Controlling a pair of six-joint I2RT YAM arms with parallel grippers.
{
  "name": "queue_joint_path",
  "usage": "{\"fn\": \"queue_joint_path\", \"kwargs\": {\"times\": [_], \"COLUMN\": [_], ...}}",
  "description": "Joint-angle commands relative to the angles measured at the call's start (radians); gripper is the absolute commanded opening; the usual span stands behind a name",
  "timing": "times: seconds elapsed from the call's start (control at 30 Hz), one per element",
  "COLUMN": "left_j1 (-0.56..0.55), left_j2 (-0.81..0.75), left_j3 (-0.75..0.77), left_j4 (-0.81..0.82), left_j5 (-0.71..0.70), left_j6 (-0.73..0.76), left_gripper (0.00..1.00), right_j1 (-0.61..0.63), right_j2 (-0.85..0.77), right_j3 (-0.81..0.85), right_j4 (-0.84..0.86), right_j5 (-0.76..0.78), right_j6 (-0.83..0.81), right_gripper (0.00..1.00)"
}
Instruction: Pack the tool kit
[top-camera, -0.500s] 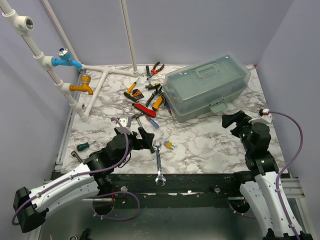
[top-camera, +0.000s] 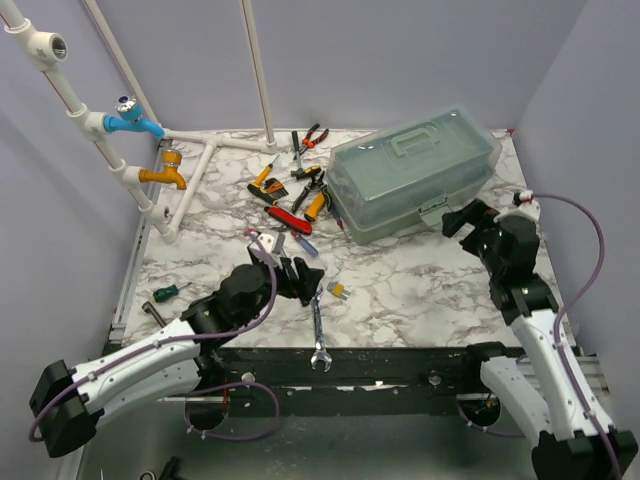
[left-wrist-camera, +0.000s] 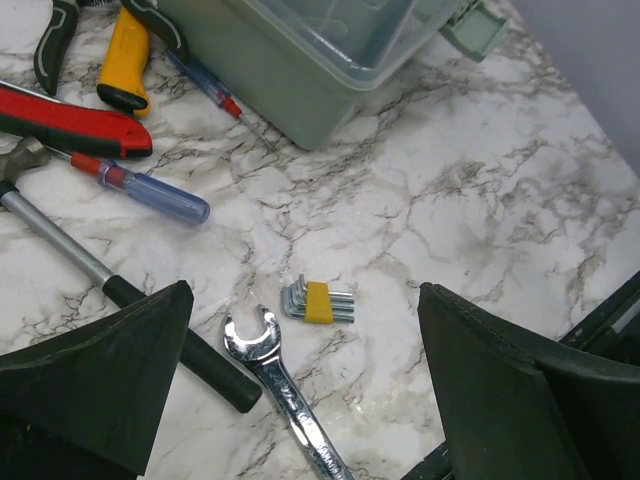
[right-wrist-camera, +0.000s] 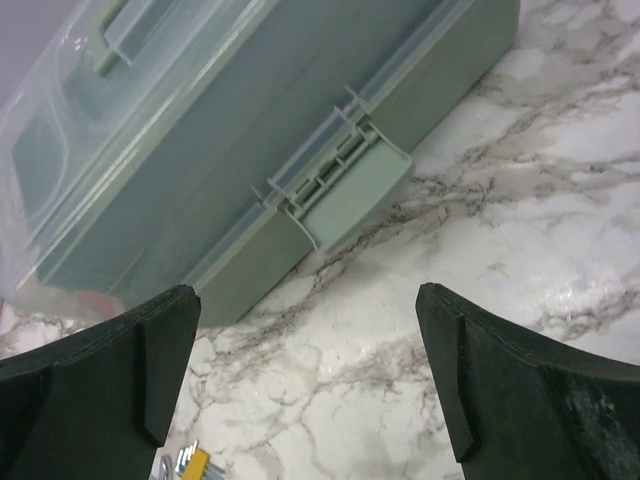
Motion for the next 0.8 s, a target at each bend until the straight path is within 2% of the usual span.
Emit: {"fn": "queue_joint_path", "kwargs": {"times": [0.0, 0.23, 0.53, 0.77], "left_j1": [0.052, 0.125, 0.226, 0.251], "left_j2": [0.169, 0.335, 0.500, 0.640], "left_j3": [0.091, 0.205, 0.388, 0.544], "left_j4": [0.065, 0.224, 0.221, 0.190], "left_j5": [0.115, 0.268, 0.350, 0.351], "left_j6": [0.009, -0.017, -0.047, -0.036], "left_gripper": [0.99, 0.99, 0.99, 0.99], "right_j1": [0.000, 0.000, -0.018, -0.121], "right_j2": [0.210, 0.456, 0.813, 1.042], "right_j3": [0.187, 0.440, 0.854, 1.106], "right_j4": [-0.003, 0.032, -0.025, -0.084], "right_j5": [0.062, 0.128, 0.169, 0.051], "right_j6": [-0.055, -0.095, -0.220, -0.263], "right_gripper": [1.00, 1.00, 1.00, 1.00]}}
